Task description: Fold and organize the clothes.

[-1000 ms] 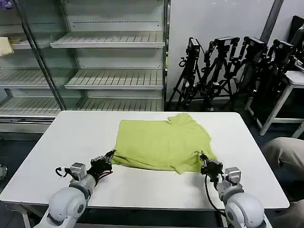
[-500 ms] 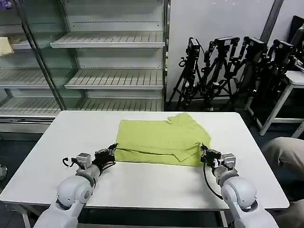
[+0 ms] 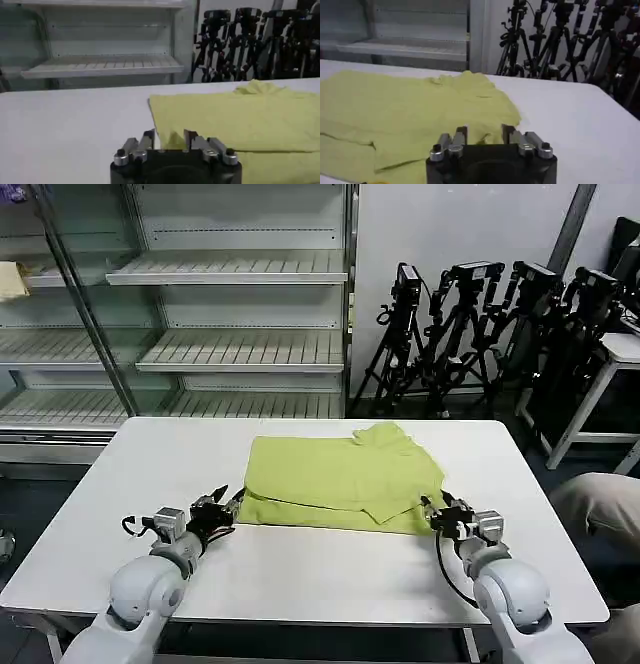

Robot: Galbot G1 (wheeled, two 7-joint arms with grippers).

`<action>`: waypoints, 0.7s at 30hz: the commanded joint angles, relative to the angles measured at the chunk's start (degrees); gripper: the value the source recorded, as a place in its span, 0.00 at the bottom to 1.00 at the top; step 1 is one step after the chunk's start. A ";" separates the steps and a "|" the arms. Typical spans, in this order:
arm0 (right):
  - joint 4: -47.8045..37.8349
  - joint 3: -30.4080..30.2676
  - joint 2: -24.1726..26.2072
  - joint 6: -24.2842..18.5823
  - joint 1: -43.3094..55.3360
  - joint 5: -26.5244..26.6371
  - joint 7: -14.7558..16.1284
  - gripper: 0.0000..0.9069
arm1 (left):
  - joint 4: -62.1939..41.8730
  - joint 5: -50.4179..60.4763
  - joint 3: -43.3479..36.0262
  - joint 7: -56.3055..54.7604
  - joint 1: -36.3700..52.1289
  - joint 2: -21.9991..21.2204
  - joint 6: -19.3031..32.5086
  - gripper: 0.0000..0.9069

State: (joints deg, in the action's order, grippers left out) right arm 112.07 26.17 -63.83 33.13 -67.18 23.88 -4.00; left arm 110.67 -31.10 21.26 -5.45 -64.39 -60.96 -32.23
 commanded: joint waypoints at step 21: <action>2.85 3.28 2.16 0.16 -9.70 3.79 0.42 0.00 | 0.45 -5.32 -1.16 -1.69 -3.61 0.31 -1.01 0.02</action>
State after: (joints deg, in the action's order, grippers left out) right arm 114.87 29.00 -61.95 33.26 -75.59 26.50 -3.63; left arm 111.36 -35.16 20.12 -6.81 -67.63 -60.82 -33.09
